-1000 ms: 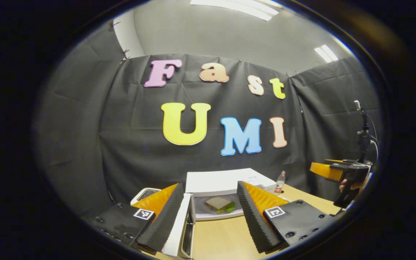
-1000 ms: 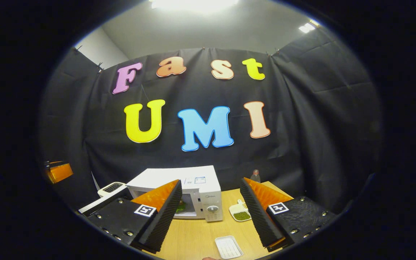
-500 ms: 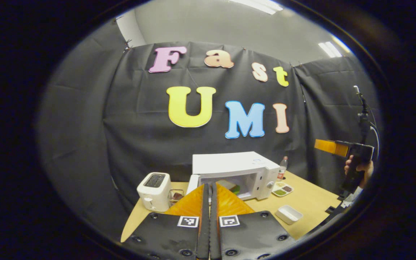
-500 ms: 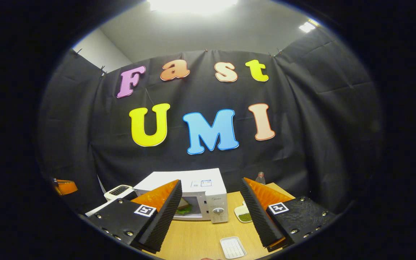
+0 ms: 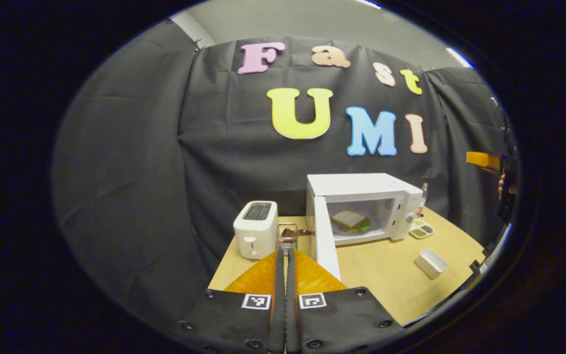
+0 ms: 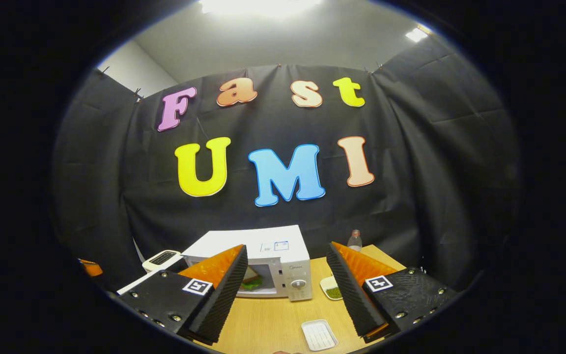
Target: Open the microwave oven with the left hand, put the food in, and close the microwave oven.
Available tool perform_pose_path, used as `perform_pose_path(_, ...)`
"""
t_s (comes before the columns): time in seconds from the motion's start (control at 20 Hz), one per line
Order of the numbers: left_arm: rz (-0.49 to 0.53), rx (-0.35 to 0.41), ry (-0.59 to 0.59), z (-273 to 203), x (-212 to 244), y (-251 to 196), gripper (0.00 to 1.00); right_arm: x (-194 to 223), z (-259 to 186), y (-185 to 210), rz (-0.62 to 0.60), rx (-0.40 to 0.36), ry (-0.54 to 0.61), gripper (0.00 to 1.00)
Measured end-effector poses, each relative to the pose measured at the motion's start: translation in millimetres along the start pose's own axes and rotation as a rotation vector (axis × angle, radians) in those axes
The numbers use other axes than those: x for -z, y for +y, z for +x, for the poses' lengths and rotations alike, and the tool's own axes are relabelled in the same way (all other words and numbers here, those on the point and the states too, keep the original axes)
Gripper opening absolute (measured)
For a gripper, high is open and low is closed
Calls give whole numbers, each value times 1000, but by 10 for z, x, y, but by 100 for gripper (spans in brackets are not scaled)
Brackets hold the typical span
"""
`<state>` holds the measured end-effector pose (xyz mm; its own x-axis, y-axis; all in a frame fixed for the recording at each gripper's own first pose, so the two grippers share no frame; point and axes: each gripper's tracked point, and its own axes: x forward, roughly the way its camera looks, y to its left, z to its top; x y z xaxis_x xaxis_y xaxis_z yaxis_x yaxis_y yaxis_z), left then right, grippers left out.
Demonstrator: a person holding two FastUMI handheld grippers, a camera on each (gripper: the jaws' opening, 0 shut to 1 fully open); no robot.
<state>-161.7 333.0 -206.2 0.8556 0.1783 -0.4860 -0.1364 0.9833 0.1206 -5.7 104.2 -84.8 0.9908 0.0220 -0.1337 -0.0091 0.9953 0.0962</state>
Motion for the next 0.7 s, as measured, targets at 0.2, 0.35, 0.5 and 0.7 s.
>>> perform_pose_path(0.2, -31, 27, 75, 81, 390, -45, 7, -18, -59, 29, -12, 1, -12, 97)
perform_pose_path(0.35, -32, 69, 109, 163, 552, -214, 7, -41, -46, 19, -13, 9, -18, 97)
perform_pose_path(0.5, -2, 85, 125, 204, 592, -337, 7, -23, -37, -40, -4, 20, -13, 97)
perform_pose_path(0.7, -8, 132, 126, 152, 583, -610, 7, -19, -40, -146, -2, 24, -11, 97)
